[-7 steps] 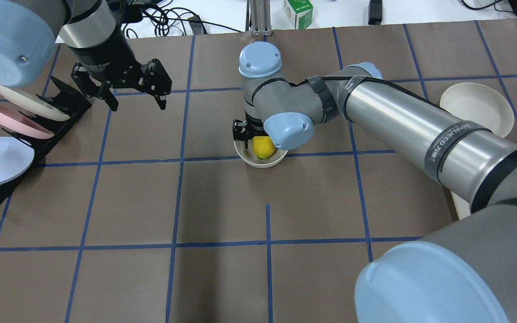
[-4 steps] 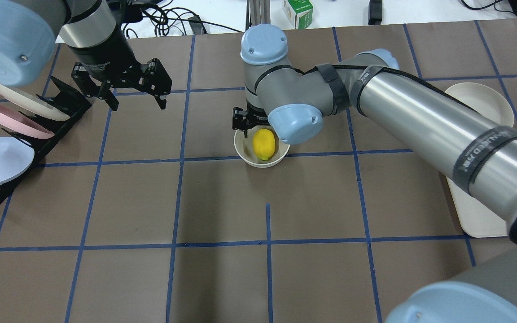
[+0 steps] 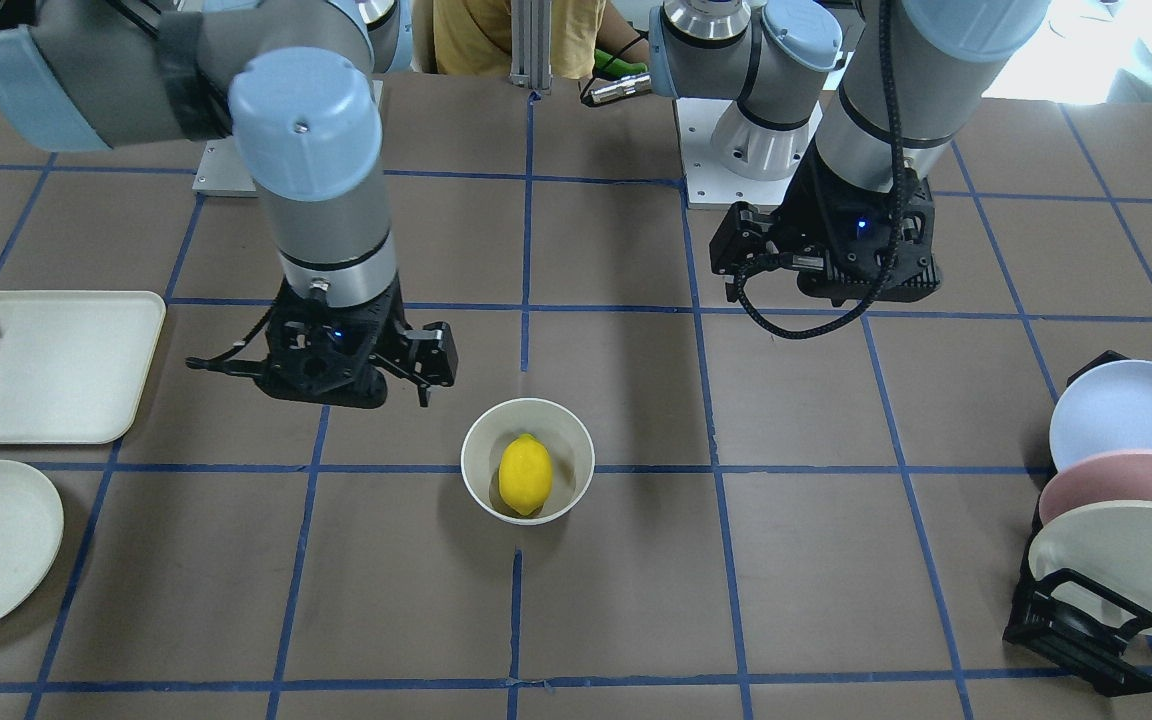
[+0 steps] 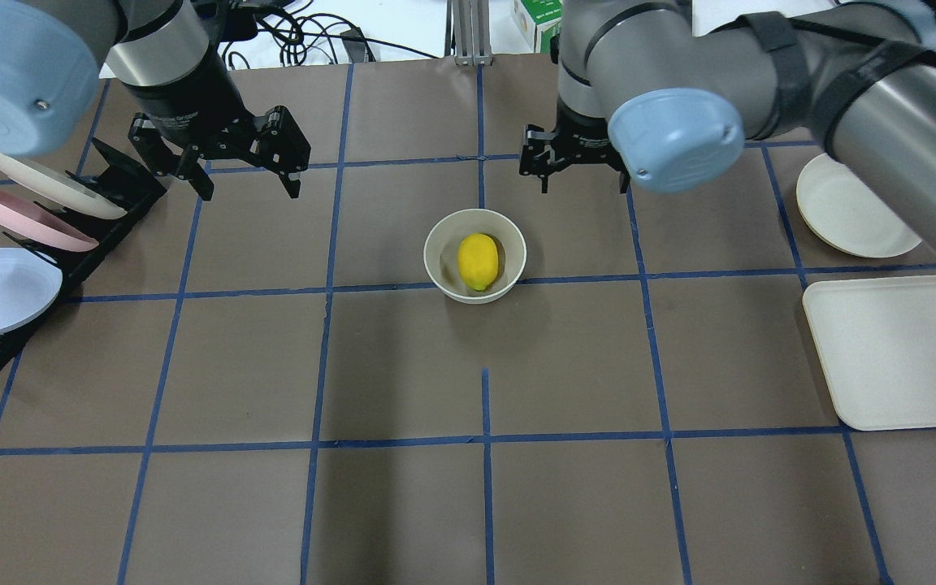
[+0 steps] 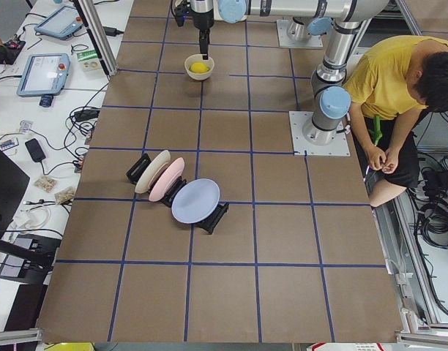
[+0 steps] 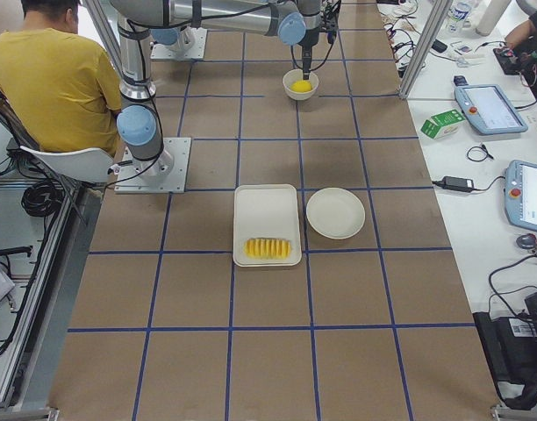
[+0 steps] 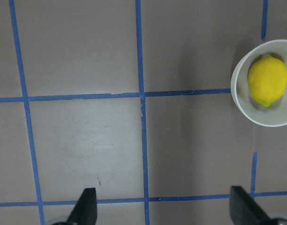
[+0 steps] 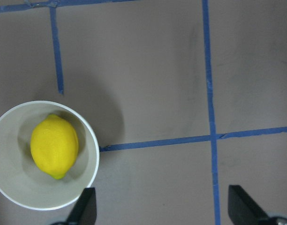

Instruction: Place bowl and put lemon in it

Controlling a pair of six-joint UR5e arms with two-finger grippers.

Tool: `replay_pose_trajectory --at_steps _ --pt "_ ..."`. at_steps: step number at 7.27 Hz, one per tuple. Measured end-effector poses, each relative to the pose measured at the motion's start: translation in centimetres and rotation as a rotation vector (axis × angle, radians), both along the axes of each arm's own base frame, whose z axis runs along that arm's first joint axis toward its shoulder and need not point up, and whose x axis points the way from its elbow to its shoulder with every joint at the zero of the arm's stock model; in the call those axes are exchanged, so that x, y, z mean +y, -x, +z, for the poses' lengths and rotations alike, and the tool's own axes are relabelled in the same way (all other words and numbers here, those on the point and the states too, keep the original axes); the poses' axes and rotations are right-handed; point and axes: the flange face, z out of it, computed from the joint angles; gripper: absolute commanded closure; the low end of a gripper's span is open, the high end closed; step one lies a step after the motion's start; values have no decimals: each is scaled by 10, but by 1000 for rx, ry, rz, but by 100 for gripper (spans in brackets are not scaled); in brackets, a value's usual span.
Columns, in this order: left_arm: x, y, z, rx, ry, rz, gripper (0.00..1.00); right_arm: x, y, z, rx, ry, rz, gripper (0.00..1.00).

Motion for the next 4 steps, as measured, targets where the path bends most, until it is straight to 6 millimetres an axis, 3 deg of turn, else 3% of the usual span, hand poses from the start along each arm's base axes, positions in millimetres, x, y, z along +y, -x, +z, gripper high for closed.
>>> replay_pose_trajectory --at_steps 2,4 --pt "-1 0 -1 0 -2 -1 0 3 51 21 -40 -59 -10 0" --pt "0 0 -3 -1 -5 -1 0 10 79 37 -92 -74 -48 0"
